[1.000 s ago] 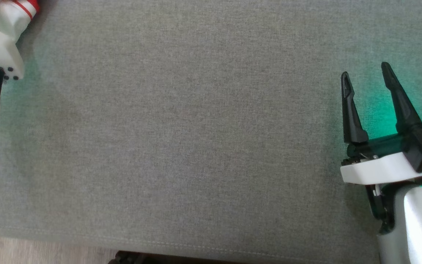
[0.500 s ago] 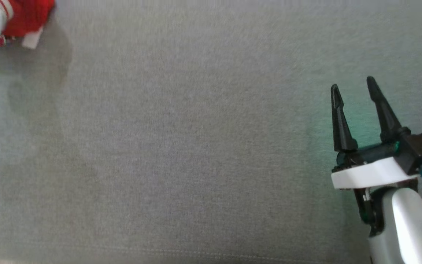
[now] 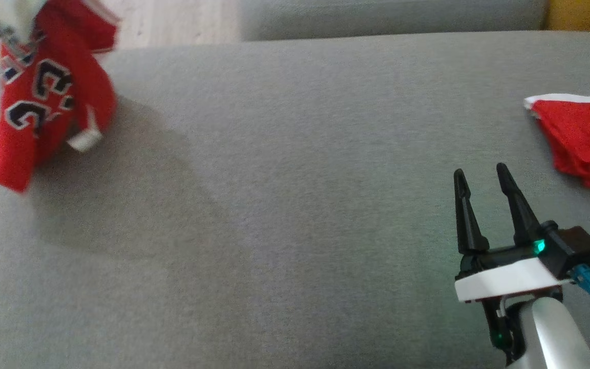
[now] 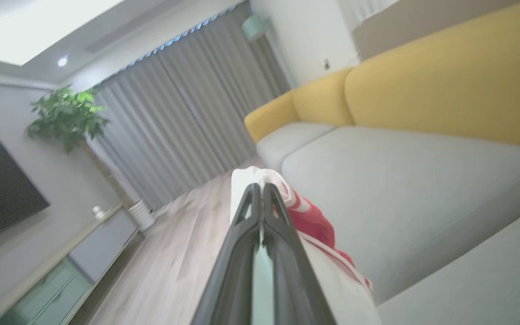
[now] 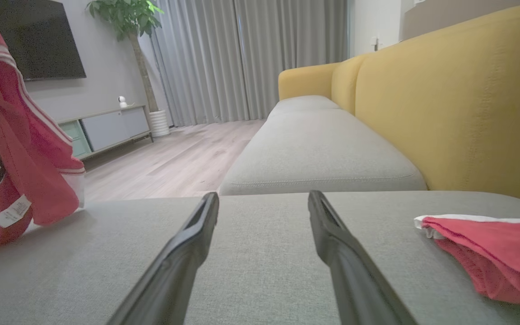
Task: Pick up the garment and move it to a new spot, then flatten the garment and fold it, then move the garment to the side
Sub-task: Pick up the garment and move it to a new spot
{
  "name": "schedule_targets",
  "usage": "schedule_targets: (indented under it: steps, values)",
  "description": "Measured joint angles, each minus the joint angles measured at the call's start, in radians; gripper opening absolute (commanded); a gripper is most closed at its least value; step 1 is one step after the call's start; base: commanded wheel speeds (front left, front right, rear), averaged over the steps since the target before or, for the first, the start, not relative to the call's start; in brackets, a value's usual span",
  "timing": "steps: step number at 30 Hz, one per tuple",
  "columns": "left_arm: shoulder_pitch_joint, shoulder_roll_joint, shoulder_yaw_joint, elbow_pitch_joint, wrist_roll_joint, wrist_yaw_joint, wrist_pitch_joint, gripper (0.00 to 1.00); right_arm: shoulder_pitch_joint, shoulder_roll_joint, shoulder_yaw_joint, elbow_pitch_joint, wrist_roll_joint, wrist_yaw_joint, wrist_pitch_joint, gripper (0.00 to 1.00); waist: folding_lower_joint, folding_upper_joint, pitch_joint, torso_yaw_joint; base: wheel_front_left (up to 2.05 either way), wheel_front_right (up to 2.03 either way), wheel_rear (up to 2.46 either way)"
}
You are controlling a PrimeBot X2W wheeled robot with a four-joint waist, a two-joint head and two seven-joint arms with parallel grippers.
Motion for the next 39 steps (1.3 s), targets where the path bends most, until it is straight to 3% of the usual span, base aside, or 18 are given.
schedule_targets:
  steps: [9, 14, 21, 27, 33, 34, 35, 36, 37, 39]
  values:
    - [-0.098, -0.139, -0.032, -0.226, -0.137, -0.001, 0.025, 0.0, 0.014, 0.0, 0.005, 0.034, 0.025, 0.0, -0.024, 1.0, 0.0002, 0.0, -0.056, -0.095, 0.0, 0.0, 0.0]
    - [-0.071, -0.154, -0.04, -0.264, -0.171, 0.002, 0.044, 0.0, 0.013, 0.0, 0.004, 0.041, 0.025, 0.0, -0.031, 1.0, 0.0004, 0.0, -0.042, -0.119, 0.0, 0.0, 0.0]
    - [0.199, -0.142, -0.055, -0.231, -0.226, 0.069, 0.04, 0.0, 0.012, 0.0, -0.003, 0.059, 0.025, 0.0, -0.04, 1.0, 0.0004, 0.0, -0.006, -0.132, 0.0, 0.0, 0.0]
    - [0.494, -0.135, -0.061, -0.117, -0.286, 0.13, -0.001, 0.0, 0.01, 0.0, -0.012, 0.078, 0.026, 0.0, -0.041, 1.0, 0.0005, 0.0, 0.03, -0.139, 0.0, 0.0, 0.0]
    - [0.564, -0.145, -0.048, -0.038, -0.309, 0.187, -0.049, 0.0, -0.007, 0.0, -0.026, 0.091, 0.023, 0.0, -0.049, 1.0, 0.0004, 0.0, 0.044, -0.13, 0.0, 0.0, 0.0]
    - [0.564, -0.151, -0.046, -0.036, -0.312, 0.195, -0.061, 0.04, -0.009, 0.0, -0.026, 0.093, 0.023, 0.0, -0.049, 1.0, 0.0005, 0.0, 0.044, -0.126, 0.0, 0.0, 0.0]
    - [0.564, -0.158, -0.043, -0.033, -0.312, 0.199, -0.075, 0.38, -0.01, 0.0, -0.026, 0.096, 0.023, 0.0, -0.049, 1.0, 0.0005, 0.0, 0.043, -0.122, 0.0, 0.0, 0.0]
    - [0.564, -0.164, -0.04, -0.033, -0.312, 0.203, -0.087, 0.87, -0.01, 0.0, -0.025, 0.101, 0.023, 0.0, -0.049, 1.0, 0.0005, 0.0, 0.041, -0.118, 0.0, 0.0, 0.0]
    - [0.564, -0.17, -0.037, -0.033, -0.312, 0.203, -0.1, 1.0, -0.01, 0.0, -0.025, 0.107, 0.023, 0.0, -0.049, 1.0, 0.0004, 0.0, 0.038, -0.114, 0.0, 0.0, 0.0]
    - [0.564, -0.18, -0.03, -0.035, -0.314, 0.204, -0.124, 1.0, -0.01, 0.0, -0.024, 0.114, 0.023, 0.0, -0.049, 1.0, 0.0005, 0.0, 0.03, -0.106, 0.0, 0.0, 0.0]
